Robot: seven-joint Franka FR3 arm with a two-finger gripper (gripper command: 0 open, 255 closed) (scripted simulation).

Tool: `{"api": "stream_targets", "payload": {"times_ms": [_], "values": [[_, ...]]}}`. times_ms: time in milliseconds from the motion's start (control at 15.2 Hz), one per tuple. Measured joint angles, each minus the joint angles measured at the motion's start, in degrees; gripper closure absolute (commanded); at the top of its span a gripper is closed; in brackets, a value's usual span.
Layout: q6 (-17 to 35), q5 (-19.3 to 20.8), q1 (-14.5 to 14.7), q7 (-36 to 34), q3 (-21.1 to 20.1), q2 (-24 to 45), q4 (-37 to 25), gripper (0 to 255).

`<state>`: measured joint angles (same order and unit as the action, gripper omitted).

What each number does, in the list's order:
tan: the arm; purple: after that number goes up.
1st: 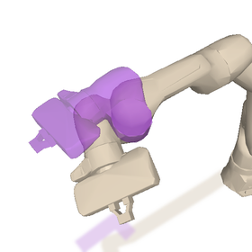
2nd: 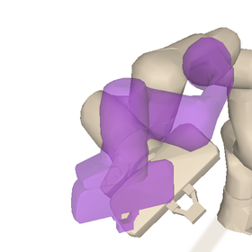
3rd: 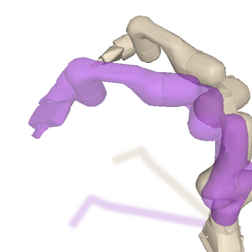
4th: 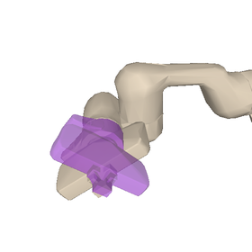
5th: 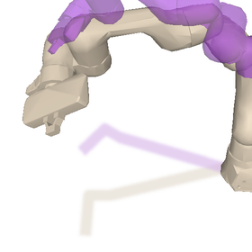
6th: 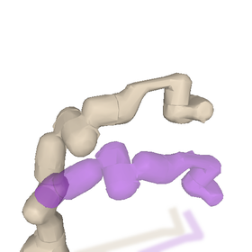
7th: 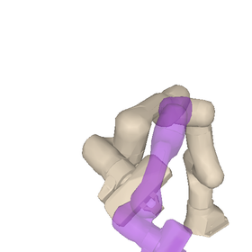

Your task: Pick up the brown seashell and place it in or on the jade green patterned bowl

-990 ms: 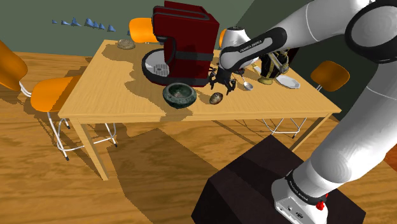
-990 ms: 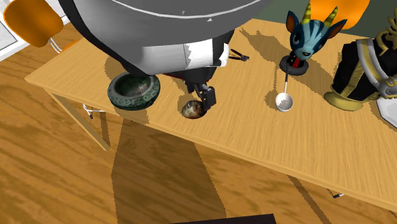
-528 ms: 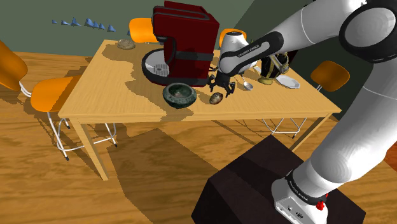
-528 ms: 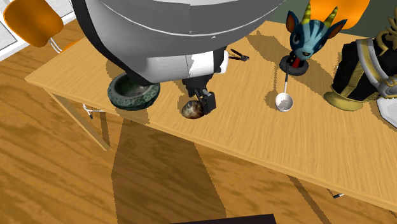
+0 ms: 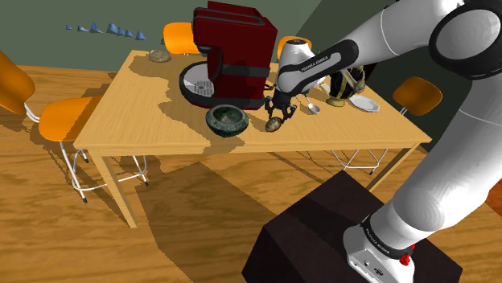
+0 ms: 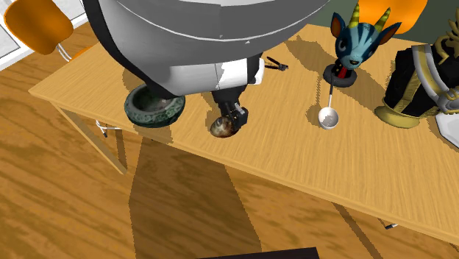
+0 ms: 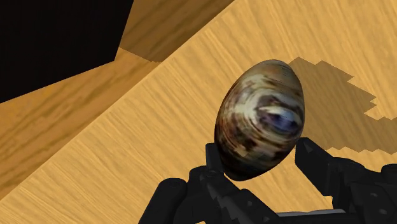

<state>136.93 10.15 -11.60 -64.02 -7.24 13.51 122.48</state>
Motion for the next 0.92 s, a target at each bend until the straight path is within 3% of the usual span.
{"api": "stream_targets", "payload": {"times_ms": [396,924], "values": [[-0.29,-0.09,-0.01,0.09,-0.03,-0.19,-0.05,255],[-5.47,-1.46,-0.19,1.36,-0.43,-3.83,-1.62,255]]}}
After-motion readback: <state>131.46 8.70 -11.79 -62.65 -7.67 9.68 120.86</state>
